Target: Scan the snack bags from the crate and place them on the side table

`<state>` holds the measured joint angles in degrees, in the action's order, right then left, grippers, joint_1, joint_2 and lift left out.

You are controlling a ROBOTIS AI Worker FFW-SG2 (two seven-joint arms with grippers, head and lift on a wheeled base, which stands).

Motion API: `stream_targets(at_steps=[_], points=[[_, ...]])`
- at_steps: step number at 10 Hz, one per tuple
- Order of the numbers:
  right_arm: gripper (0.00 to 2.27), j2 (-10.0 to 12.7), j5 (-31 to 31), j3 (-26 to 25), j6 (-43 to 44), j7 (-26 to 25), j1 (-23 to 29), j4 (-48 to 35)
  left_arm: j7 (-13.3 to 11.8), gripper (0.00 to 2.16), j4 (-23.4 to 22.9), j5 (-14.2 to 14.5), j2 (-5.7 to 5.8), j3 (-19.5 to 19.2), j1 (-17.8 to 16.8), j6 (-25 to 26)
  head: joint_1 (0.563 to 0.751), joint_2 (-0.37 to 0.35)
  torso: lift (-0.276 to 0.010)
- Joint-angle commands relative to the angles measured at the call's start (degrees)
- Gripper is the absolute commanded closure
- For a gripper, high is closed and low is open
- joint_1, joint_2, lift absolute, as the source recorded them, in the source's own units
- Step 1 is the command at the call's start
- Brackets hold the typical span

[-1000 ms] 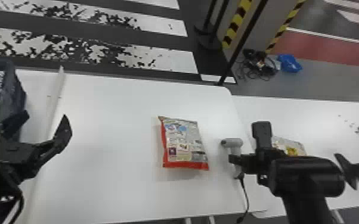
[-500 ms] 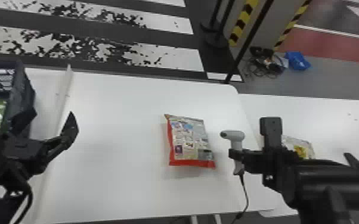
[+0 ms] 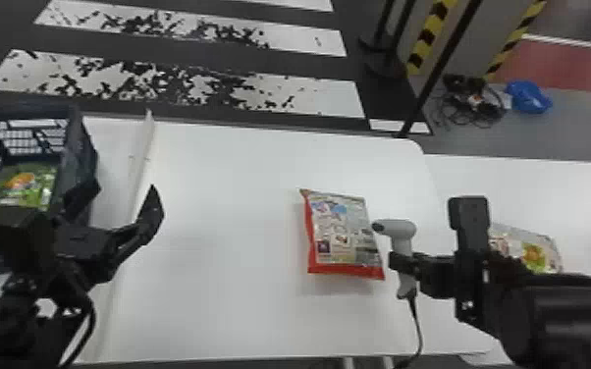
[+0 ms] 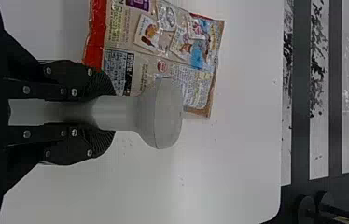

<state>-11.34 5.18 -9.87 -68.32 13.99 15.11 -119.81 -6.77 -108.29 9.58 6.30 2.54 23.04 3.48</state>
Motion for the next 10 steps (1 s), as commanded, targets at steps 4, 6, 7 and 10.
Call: stream_targets(at_steps=[4,6,7,10], points=[[2.25,0.2,-0.3,2.0,-1.4,0.3,-1.5,1.0,0.0,0.09,0.2,0.0,-0.06,0.0,0.1,0.0,0.695,-0.143,-0.05],[2.25,0.2,-0.3,2.6,-2.1,0.6,-2.4,2.7,0.0,0.09,0.3,0.1,-0.06,0.0,0.1,-0.2,0.695,-0.136,-0.05],[2.25,0.1,-0.3,2.9,-2.1,0.6,-2.5,3.3,0.0,0.09,0.4,0.2,-0.06,0.0,0.1,-0.3,0.695,-0.133,-0.05],[2.25,0.2,-0.2,2.9,-2.1,0.6,-2.8,3.5,0.0,0.09,0.4,0.2,-0.06,0.0,0.1,-0.5,0.695,-0.13,-0.05]])
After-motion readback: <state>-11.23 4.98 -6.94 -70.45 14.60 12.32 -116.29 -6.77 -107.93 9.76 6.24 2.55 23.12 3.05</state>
